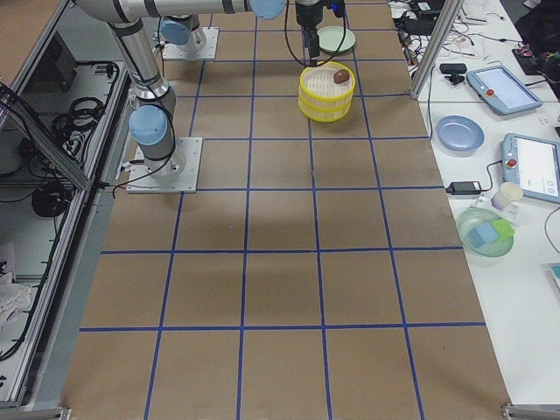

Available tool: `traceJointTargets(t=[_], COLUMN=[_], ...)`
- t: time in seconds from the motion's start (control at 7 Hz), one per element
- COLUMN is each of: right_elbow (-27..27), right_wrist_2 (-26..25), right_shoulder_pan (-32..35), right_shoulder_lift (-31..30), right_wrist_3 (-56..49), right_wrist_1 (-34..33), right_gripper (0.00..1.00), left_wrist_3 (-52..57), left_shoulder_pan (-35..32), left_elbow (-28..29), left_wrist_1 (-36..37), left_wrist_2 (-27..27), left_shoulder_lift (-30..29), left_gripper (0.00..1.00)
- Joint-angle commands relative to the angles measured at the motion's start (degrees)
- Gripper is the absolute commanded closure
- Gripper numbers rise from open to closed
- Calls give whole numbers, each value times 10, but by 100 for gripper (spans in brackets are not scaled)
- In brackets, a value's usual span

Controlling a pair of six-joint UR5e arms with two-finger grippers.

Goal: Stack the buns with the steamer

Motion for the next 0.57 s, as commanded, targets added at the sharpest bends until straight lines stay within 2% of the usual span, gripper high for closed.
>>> traceJointTargets(t=[0.0,0.29,0.43], right_elbow=[1,1,1], right_wrist_2=[-8,-5,-5], right_shoulder_pan=[2,2,2], right_shoulder_lift=[-3,-2,-2], right_wrist_3=[9,8,8], right_wrist_1=[2,2,2], right_gripper=[0,0,0], left_wrist_3=[39,39,39], left_shoulder_pan=[27,32,33], left_elbow=[-8,-12,-15], left_wrist_1=[-66,-86,-84], left_wrist_2=[40,33,4], left_shoulder_lift=[52,63,66], left_gripper=[0,0,0])
